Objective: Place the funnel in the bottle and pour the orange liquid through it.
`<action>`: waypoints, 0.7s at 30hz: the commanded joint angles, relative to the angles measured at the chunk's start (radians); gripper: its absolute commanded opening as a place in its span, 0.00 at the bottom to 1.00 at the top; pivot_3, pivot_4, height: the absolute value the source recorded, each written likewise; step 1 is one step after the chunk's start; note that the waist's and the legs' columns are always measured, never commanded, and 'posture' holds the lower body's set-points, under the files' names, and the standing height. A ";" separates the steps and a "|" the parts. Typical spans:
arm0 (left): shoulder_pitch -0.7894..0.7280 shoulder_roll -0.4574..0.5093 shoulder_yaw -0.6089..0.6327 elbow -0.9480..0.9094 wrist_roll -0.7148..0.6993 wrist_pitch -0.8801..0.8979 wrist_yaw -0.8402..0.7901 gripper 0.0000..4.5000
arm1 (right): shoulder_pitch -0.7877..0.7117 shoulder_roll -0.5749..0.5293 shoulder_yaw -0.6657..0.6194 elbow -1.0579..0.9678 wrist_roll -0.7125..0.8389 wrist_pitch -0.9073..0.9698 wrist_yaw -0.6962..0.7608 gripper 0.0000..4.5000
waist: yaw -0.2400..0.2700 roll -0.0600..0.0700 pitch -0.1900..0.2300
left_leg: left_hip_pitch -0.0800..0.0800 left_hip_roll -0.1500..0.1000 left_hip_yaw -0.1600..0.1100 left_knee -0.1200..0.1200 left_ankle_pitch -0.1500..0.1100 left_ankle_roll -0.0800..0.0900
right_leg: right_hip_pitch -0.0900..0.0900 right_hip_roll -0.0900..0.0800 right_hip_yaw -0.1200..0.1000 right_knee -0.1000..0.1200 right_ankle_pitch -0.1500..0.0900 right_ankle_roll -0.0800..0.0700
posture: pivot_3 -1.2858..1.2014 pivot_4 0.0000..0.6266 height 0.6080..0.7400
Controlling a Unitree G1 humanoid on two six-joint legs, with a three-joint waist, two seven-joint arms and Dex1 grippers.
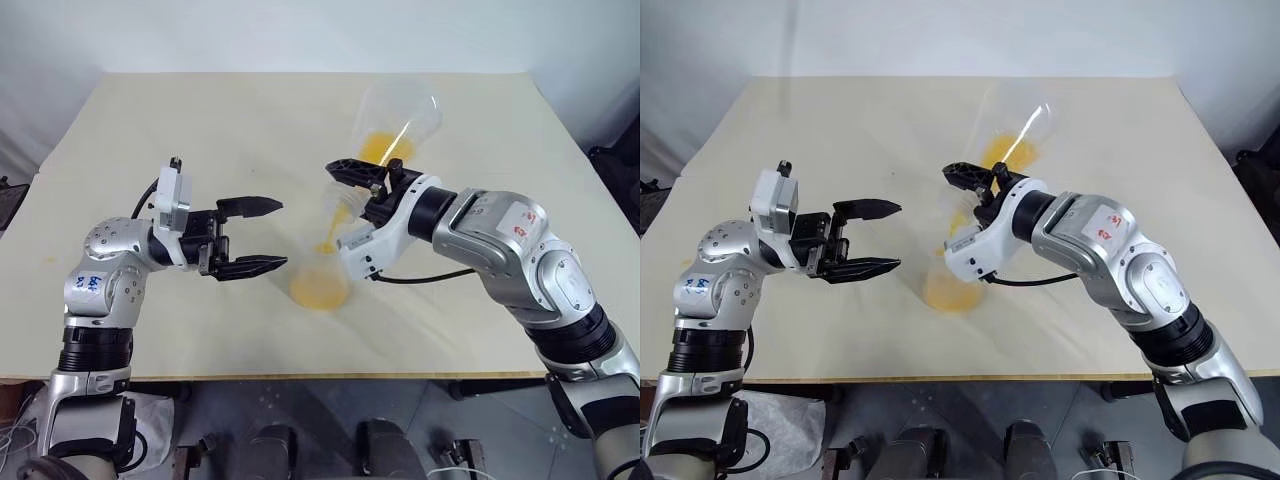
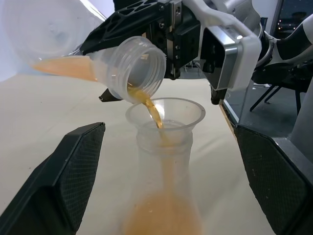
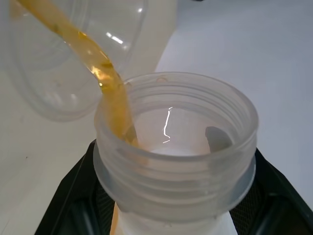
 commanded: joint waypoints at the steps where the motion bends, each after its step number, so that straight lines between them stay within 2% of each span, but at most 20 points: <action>1: 0.003 0.013 0.012 -0.034 -0.007 -0.009 -0.007 1.00 | -0.017 -0.005 -0.048 -0.025 -0.004 -0.006 -0.020 0.55 | 0.000 0.000 0.000 | 0.000 0.000 0.000 0.000 0.000 0.000 | 0.000 0.000 0.000 0.000 0.000 0.000 | 0.52 0.24 1.00; 21: 0.044 0.006 0.000 -0.037 0.005 -0.026 0.000 1.00 | -0.014 -0.003 -0.049 -0.030 0.003 -0.015 -0.012 0.55 | 0.000 0.000 0.000 | 0.000 0.000 0.000 0.000 0.000 0.000 | 0.000 0.000 0.000 0.000 0.000 0.000 | 0.52 0.24 1.00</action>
